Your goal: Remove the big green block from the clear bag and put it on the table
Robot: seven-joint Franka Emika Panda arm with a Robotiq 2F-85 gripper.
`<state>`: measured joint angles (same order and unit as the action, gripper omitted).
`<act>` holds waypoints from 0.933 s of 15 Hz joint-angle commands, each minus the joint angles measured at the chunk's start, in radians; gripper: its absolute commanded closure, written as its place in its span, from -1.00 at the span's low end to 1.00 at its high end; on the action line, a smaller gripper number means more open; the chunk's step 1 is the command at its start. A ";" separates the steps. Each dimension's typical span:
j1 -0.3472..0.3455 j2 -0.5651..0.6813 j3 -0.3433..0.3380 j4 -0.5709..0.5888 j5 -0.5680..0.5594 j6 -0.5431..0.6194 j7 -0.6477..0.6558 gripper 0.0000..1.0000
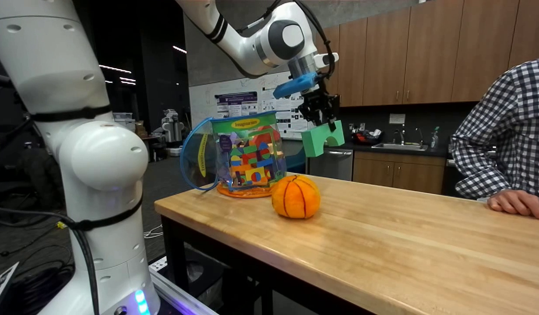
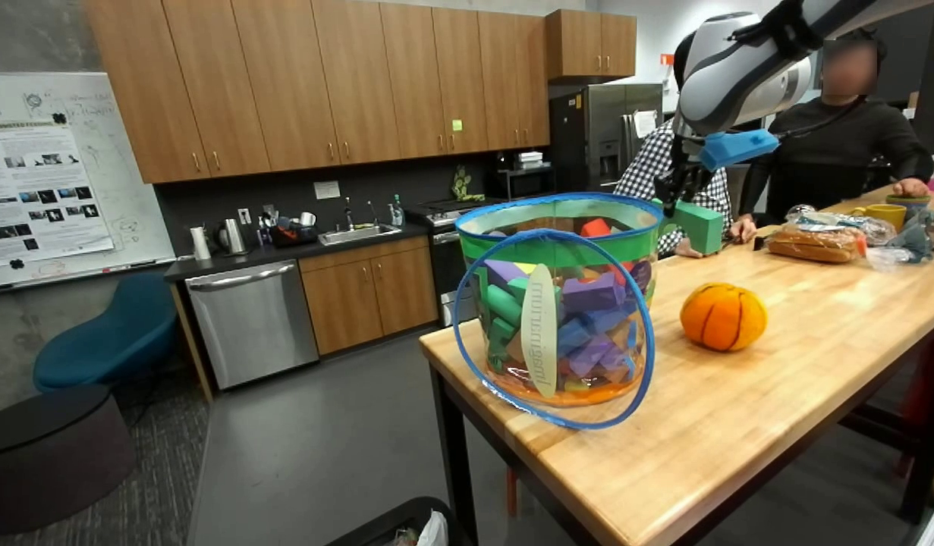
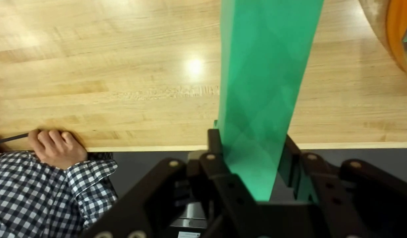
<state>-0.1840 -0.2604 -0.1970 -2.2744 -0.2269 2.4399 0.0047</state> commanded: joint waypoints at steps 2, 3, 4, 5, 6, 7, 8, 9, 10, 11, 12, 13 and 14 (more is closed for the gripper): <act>-0.005 0.039 -0.022 -0.010 0.042 0.072 -0.076 0.65; -0.003 0.050 -0.025 -0.010 0.054 0.080 -0.086 0.65; -0.001 0.065 -0.028 -0.010 0.070 0.089 -0.094 0.65; 0.000 0.076 -0.030 -0.013 0.084 0.097 -0.104 0.65; -0.001 0.085 -0.030 -0.016 0.093 0.105 -0.109 0.65; 0.000 0.095 -0.030 -0.018 0.105 0.113 -0.120 0.65; 0.000 0.109 -0.030 -0.016 0.117 0.121 -0.124 0.65; -0.001 0.120 -0.029 -0.016 0.123 0.126 -0.129 0.65; -0.001 0.131 -0.028 -0.014 0.130 0.133 -0.134 0.65; -0.002 0.140 -0.027 -0.016 0.132 0.137 -0.136 0.65; -0.002 0.153 -0.026 -0.013 0.136 0.142 -0.140 0.65; -0.003 0.160 -0.026 -0.015 0.137 0.142 -0.144 0.65; -0.004 0.170 -0.025 -0.014 0.136 0.145 -0.146 0.65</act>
<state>-0.1848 -0.1145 -0.2211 -2.2920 -0.1148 2.5661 -0.1056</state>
